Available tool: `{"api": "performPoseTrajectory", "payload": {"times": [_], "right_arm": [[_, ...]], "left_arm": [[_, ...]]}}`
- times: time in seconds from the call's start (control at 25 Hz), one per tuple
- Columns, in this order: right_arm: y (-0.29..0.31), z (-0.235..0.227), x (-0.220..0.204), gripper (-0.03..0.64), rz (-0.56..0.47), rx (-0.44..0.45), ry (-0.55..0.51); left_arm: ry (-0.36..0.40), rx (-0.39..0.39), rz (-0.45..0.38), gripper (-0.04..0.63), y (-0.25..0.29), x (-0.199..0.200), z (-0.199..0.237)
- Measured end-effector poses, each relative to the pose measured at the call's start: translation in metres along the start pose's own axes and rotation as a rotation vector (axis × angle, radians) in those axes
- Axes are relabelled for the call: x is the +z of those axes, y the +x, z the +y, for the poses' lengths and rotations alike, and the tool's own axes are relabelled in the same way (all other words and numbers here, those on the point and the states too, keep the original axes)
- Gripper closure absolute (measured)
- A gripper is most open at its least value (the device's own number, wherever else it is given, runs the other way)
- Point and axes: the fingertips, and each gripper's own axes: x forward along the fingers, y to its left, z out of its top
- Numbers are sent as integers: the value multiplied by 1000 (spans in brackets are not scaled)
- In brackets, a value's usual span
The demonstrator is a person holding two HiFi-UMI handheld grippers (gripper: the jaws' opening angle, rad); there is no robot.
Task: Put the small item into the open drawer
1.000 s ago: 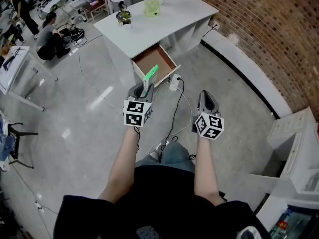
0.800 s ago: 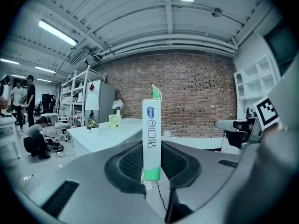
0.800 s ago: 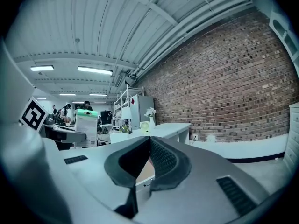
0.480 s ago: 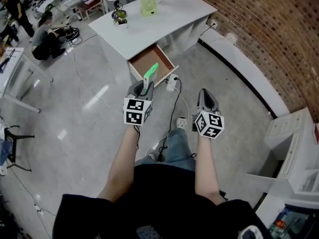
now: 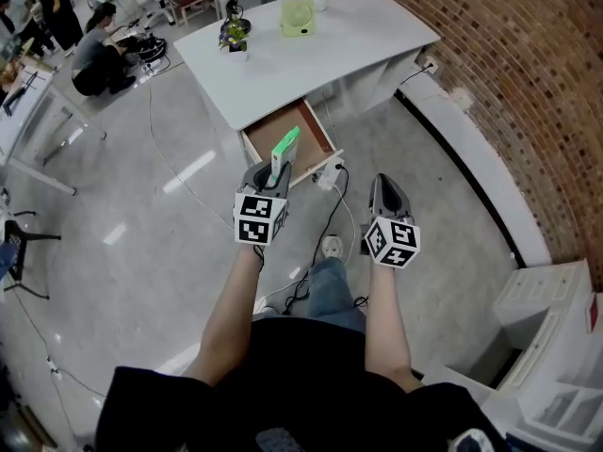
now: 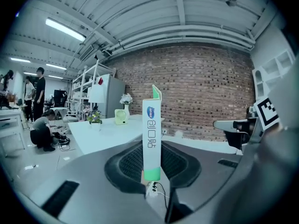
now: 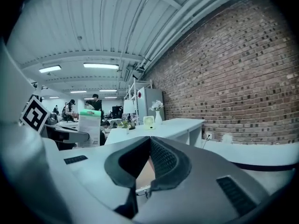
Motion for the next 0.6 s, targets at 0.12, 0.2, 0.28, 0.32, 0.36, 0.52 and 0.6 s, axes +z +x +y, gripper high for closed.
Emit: {"api": "performPoseTrajectory", "payload": {"times": [0.12,0.2,0.28,0.32,0.36,0.52,0.6], "right_arm": [[49,-17,4,614,23,66,-3],[81,-22,5,614,47,118,-23],[113,-25,7,614,69,183,-66],[129,-27,10,614,79,218,-88],[145,-30,12,614,86,252,-104],[204,-37,21,614,117,396,-123],[226,-36,23,614,131,465,-130]], "left_arm": [[-8,40,15,506,36,2,2],[-24,70,26,506,59,4,7],[-44,109,30,506,82,8,15],[-52,132,32,506,93,10,20],[-59,156,33,506,103,13,24],[-79,249,28,506,139,29,42],[-80,285,24,507,151,35,46]]}}
